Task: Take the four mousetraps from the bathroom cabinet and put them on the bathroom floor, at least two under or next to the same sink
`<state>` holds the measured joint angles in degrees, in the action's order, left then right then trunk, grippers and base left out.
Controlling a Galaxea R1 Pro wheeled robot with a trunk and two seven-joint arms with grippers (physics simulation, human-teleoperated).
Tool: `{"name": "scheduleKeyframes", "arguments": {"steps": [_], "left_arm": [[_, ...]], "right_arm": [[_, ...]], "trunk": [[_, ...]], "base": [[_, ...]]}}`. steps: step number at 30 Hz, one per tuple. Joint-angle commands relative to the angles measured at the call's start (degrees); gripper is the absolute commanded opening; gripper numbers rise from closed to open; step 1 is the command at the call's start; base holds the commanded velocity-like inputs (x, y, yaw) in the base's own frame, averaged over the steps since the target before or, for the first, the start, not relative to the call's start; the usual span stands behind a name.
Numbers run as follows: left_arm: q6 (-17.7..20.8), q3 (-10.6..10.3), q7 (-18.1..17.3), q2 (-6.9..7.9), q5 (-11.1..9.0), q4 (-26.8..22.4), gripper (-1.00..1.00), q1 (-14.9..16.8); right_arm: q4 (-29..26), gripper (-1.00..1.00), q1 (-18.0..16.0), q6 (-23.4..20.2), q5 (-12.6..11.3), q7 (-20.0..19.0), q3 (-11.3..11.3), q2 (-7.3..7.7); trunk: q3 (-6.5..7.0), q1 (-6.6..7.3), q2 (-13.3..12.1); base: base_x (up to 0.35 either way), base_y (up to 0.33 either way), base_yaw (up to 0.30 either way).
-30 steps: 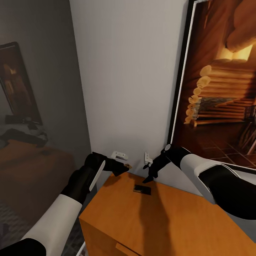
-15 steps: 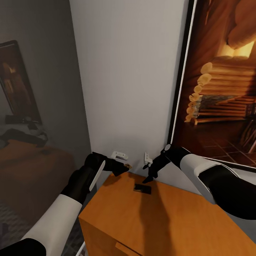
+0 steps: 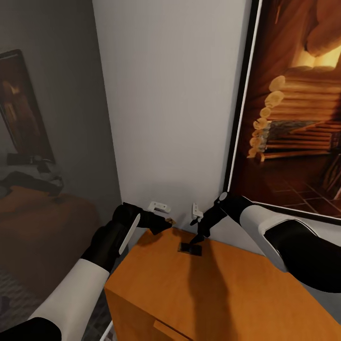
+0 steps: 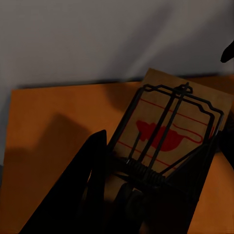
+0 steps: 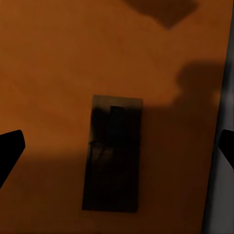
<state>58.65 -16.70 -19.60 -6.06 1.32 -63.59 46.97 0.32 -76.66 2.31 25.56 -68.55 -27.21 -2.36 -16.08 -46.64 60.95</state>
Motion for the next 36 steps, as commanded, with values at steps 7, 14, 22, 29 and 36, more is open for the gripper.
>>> {"name": "scheduleKeyframes", "arguments": {"steps": [7,14,22,29,36], "left_arm": [[0.22,0.00,-0.18,-0.01,0.17,-0.04,-1.00,0.05],[0.24,0.00,-0.18,-0.01,0.14,-0.04,-1.00,0.05],[0.24,0.00,-0.18,-0.01,0.15,-0.04,-1.00,0.05],[0.23,0.00,-0.18,-0.01,0.15,-0.04,-1.00,0.05],[0.24,0.00,-0.18,-0.01,0.12,-0.04,-1.00,0.05]], "right_arm": [[0.03,1.00,-0.06,0.24,0.45,-0.14,0.28,-0.20],[0.03,1.00,-0.06,0.24,0.45,-0.17,0.27,-0.84],[0.03,1.00,-0.06,0.24,0.45,-0.10,0.31,-1.50],[0.10,1.00,-0.06,0.24,0.45,-0.09,0.31,-1.59],[0.12,1.00,-0.06,0.17,0.45,0.08,0.33,-1.59]], "trunk": [[-1.16,-1.33,2.48],[-1.16,-1.33,2.48],[-1.16,-1.33,2.48],[-1.88,-2.21,4.08],[-1.88,-2.21,4.08]], "base": [[0.000,0.000,0.000],[0.000,0.000,0.000],[0.000,0.000,0.000],[0.000,0.000,0.000],[0.000,0.000,0.000]]}}
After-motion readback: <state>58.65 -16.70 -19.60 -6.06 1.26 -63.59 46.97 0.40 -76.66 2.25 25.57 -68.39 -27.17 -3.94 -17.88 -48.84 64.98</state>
